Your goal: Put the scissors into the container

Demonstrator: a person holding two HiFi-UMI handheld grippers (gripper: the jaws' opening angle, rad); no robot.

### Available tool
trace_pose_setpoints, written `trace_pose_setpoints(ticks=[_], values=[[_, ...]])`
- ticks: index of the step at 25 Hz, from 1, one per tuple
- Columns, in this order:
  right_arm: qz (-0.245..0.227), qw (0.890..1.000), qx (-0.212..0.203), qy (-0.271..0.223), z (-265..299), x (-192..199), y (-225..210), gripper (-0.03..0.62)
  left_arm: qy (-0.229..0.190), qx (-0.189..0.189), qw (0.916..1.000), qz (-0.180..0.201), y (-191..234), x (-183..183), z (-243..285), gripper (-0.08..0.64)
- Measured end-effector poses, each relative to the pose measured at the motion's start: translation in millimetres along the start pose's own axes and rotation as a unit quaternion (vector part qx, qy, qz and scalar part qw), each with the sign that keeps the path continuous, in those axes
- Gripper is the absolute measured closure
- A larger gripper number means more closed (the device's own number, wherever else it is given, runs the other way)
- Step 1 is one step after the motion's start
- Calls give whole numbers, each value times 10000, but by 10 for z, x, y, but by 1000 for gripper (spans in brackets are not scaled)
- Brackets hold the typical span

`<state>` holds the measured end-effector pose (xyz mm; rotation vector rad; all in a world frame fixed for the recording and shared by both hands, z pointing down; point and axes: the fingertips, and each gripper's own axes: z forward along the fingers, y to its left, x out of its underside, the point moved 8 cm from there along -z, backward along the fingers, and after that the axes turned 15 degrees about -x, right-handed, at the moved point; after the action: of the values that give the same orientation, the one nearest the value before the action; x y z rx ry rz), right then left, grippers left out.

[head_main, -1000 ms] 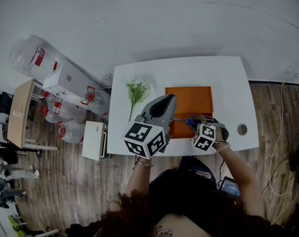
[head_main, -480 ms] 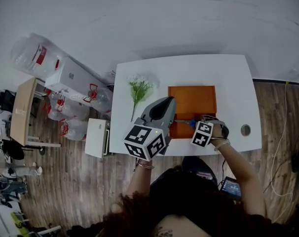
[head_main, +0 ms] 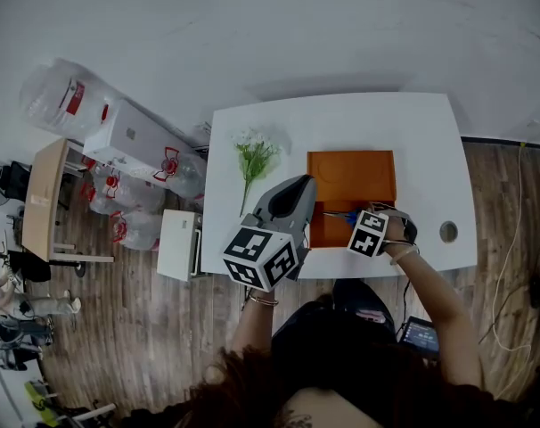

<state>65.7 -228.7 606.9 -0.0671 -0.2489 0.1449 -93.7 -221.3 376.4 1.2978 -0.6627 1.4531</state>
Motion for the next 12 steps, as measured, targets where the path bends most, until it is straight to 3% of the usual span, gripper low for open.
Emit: trace_pose_setpoints(ticks=[12], values=[[141, 9994, 194, -247, -145, -90, -4, 495, -48, 55, 10000, 43, 36, -41, -114, 534]])
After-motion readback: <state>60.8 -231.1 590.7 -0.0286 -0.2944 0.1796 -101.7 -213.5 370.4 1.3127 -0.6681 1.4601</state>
